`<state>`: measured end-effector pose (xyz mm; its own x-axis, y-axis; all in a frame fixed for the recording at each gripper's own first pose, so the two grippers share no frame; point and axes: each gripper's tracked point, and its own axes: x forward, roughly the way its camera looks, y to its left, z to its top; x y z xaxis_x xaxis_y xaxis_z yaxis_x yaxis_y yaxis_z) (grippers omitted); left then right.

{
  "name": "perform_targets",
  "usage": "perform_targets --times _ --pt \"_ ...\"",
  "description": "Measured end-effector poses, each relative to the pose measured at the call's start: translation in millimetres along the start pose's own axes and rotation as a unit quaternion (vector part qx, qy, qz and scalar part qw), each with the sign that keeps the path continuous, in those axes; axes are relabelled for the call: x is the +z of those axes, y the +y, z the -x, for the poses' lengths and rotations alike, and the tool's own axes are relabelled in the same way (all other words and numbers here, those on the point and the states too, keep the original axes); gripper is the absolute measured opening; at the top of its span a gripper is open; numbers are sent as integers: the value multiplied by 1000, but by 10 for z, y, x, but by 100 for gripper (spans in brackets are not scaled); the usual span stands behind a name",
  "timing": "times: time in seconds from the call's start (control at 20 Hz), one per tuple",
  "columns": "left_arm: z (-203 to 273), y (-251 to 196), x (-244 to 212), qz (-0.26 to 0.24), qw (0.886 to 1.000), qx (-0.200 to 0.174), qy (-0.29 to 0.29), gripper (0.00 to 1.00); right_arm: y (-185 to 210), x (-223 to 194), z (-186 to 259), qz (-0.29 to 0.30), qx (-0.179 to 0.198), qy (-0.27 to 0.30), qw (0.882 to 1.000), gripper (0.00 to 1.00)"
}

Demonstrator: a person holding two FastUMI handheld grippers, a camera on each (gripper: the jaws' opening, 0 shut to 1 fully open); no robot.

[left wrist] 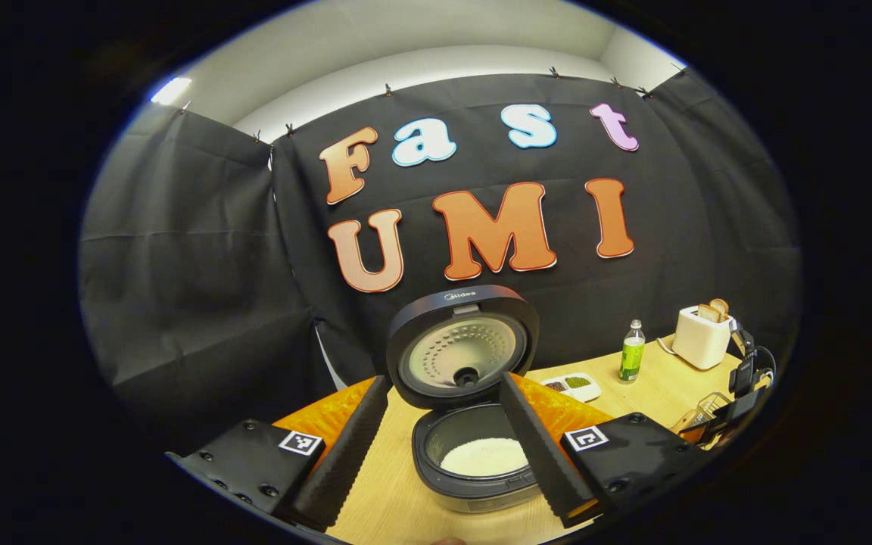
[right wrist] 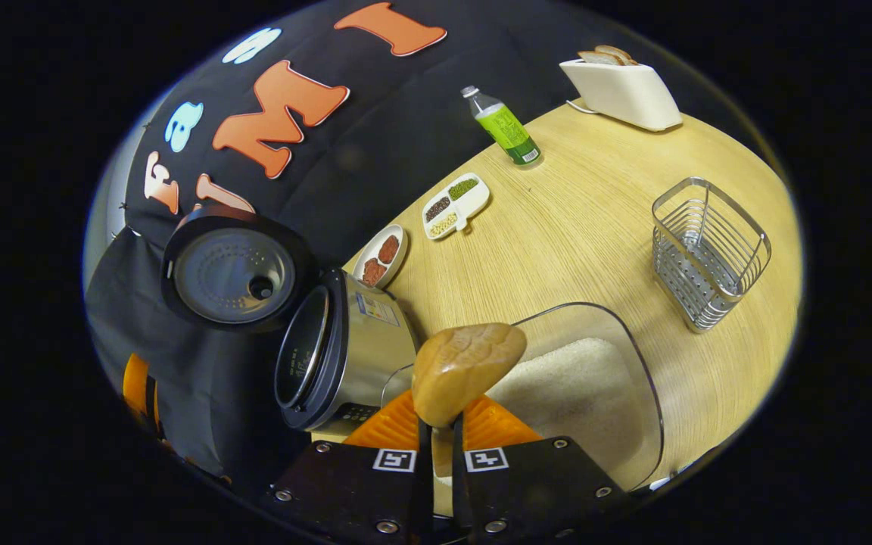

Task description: Close the left gripper, press the button to open the rice cooker; take a wooden spoon from the chopstick holder with the right hand, scoop a spoonful of rice and pour it into the rice cooker, then put the wooden spoon back into the chopstick holder.

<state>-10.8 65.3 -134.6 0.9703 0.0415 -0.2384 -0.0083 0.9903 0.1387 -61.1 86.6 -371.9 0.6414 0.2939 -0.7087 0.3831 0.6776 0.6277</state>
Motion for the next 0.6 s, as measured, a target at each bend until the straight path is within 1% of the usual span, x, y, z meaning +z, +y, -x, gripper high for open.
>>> perform_targets --times 0.3,0.45,0.6 --pt "19 -144 90 -10 1000 4 -7 100 -95 256 181 -36 40 -13 998 10" --pt "16 -208 109 -7 1000 6 -8 100 -82 342 258 -55 68 -8 996 9" --pt "21 -230 130 -4 1000 10 -10 94 -51 431 357 -79 96 -3 992 9"
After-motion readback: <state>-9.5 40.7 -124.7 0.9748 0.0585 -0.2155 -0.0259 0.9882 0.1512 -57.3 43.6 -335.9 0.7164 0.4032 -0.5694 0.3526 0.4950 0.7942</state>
